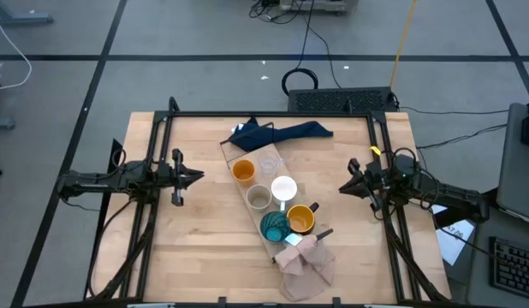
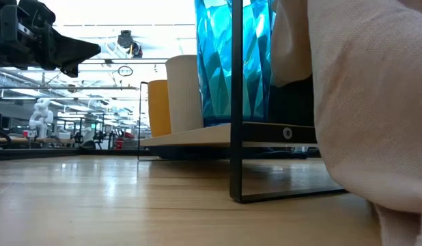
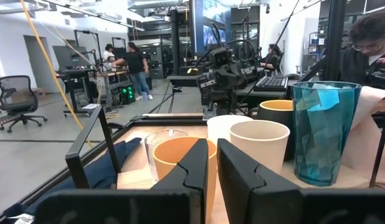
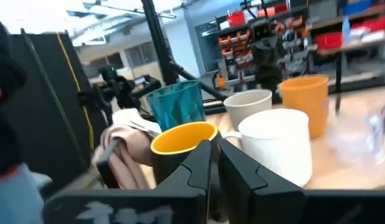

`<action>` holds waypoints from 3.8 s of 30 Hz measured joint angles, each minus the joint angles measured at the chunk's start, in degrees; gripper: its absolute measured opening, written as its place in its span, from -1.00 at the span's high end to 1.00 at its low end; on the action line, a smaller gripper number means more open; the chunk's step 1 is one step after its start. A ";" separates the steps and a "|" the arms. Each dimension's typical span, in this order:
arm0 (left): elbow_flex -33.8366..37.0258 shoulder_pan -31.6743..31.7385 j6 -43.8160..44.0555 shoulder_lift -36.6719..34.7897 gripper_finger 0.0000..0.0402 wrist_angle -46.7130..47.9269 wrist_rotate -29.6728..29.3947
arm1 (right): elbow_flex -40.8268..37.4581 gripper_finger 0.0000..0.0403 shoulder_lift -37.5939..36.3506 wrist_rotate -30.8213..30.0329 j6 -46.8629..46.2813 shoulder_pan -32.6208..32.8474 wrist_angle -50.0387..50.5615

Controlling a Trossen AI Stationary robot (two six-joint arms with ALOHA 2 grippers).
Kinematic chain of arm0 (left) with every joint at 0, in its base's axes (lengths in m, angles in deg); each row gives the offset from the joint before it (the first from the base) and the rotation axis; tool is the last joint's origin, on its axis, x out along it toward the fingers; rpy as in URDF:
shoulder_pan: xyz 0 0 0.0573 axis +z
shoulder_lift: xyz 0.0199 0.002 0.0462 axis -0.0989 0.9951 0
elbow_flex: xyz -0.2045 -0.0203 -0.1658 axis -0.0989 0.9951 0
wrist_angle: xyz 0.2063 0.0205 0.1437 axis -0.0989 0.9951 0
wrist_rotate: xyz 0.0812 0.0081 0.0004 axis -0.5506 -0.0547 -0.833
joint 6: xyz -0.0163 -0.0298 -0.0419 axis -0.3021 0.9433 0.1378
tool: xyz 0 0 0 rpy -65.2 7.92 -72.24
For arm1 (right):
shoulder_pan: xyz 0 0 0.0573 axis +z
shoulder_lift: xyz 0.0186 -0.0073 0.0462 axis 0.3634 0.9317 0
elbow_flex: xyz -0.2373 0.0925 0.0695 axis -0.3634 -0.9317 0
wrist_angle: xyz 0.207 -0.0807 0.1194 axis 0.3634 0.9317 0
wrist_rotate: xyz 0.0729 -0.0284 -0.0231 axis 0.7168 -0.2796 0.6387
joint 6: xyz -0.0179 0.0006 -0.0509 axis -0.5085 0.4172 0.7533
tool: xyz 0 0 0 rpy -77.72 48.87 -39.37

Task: Stack small to large cups/mugs on shelf
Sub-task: Return to Home Position

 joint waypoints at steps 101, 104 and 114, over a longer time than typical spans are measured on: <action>-0.09 0.01 0.00 0.00 0.81 -0.05 -0.04 | -0.02 0.98 0.48 -32.34 16.33 13.78 2.84; -0.09 0.01 0.00 0.00 0.81 -0.05 -0.04 | -0.02 0.98 0.48 -32.34 16.33 13.80 2.86; -0.09 -0.01 0.00 0.00 0.81 -0.06 -0.04 | -0.02 0.98 0.50 -32.34 16.33 13.80 2.86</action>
